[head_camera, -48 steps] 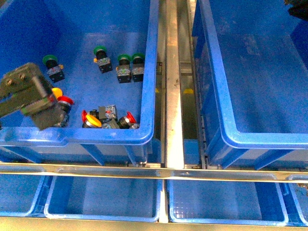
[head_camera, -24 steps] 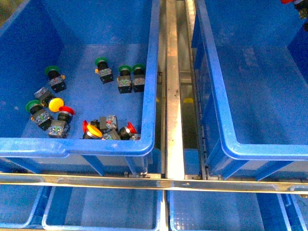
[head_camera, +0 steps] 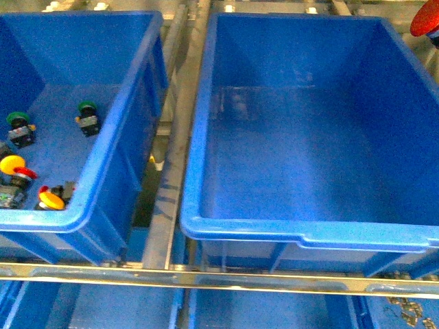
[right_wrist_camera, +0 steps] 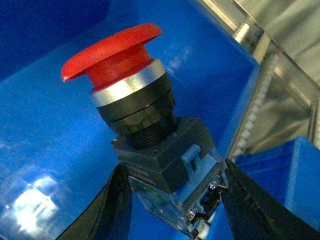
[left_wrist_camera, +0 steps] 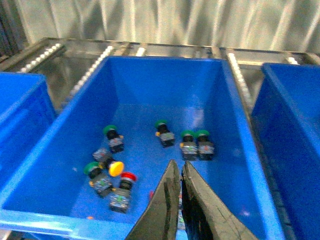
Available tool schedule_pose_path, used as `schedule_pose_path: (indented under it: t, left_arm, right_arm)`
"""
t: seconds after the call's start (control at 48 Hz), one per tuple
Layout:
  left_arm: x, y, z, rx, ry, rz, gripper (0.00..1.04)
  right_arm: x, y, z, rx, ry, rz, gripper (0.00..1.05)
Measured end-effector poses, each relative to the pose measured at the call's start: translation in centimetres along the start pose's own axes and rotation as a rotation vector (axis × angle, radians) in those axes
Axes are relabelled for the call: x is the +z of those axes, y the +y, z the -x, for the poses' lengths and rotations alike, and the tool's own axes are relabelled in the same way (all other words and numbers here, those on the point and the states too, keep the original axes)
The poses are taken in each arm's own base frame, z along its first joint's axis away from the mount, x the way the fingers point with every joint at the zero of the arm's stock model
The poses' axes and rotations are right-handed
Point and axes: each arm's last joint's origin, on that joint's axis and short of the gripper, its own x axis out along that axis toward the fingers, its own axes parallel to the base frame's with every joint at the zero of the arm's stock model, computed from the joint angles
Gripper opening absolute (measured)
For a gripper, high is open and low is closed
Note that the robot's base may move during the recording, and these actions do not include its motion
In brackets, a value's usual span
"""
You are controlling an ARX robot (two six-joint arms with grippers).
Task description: Pick red and yellow buttons and place in box
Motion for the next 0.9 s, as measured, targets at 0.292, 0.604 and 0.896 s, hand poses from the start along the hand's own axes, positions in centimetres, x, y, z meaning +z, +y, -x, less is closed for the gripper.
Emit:
schedule_pose_path:
  t: [0.292, 0.604, 0.896]
  left_arm:
    - [0.4, 0.0, 1.4, -0.003, 0.007, -0.002, 0.02]
    - [0.5, 0.0, 2.3, -0.004, 0.004, -0.002, 0.02]
    - [0.6, 0.0, 2.5, -0.006, -0.002, -0.004, 0.44]
  right_arm:
    - [-0.1, 0.0, 0.1, -0.007, 0.007, -0.005, 0.43]
    - [0.0, 0.2, 0.2, -0.001, 0.000, -0.008, 0.43]
    - [-0.3, 0.5, 0.3, -0.010, 0.011, -0.006, 0.43]
